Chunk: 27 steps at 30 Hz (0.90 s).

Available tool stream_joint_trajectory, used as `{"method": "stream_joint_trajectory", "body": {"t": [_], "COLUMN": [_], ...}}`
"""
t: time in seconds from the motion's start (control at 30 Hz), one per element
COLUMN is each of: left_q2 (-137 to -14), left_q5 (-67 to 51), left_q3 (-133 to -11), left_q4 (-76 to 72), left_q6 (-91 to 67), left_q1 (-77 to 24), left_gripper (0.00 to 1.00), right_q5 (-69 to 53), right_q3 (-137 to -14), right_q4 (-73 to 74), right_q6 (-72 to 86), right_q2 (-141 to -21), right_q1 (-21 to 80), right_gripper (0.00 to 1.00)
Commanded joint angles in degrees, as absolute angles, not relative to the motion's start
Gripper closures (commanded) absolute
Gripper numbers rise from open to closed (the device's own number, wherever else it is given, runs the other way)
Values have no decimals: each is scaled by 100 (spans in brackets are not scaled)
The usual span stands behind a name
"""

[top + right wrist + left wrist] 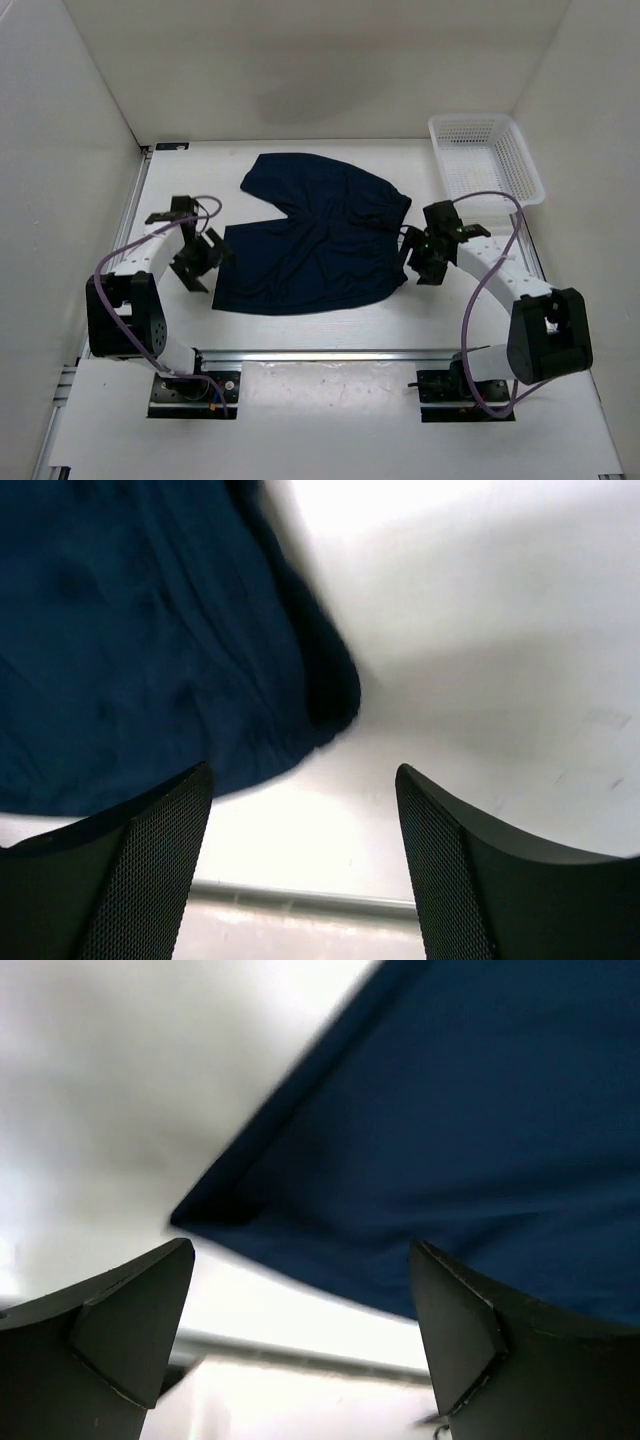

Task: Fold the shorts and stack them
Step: Fold the shorts

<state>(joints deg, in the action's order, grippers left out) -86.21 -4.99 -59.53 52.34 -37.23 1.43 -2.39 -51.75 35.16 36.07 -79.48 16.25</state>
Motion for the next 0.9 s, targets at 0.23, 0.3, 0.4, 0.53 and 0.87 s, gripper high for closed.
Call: {"method": "stream_joint_trajectory", "body": {"t": [0.23, 0.3, 0.4, 0.53, 0.87], "left_q2": [-8147, -8296, -8638, -9070, -7657], "left_q5": [-659, -659, -501, -431, -378], "left_q3": [-4570, -4474, -4421, -4763, -5238], "left_q4": [4730, 4606, 4316, 4245, 4991], "left_q6": [-4465, -4465, -4413, -4360, -4368], "left_q1": [141, 141, 141, 141, 193], "left_gripper": [0, 0, 3, 50, 90], "right_q5": [-1222, -1222, -1099, -1020, -528], "right_q3": [-4140, -4140, -4192, -4474, -4246], "right_q4": [2549, 2339, 2092, 1899, 2802], "right_q6": [4307, 4307, 4176, 4043, 3938], "right_q2": [-7330, -7549, -7874, -8515, -7394], "right_q1": [1661, 1661, 1661, 1661, 1661], "right_gripper": [22, 23, 28, 44, 100]}}
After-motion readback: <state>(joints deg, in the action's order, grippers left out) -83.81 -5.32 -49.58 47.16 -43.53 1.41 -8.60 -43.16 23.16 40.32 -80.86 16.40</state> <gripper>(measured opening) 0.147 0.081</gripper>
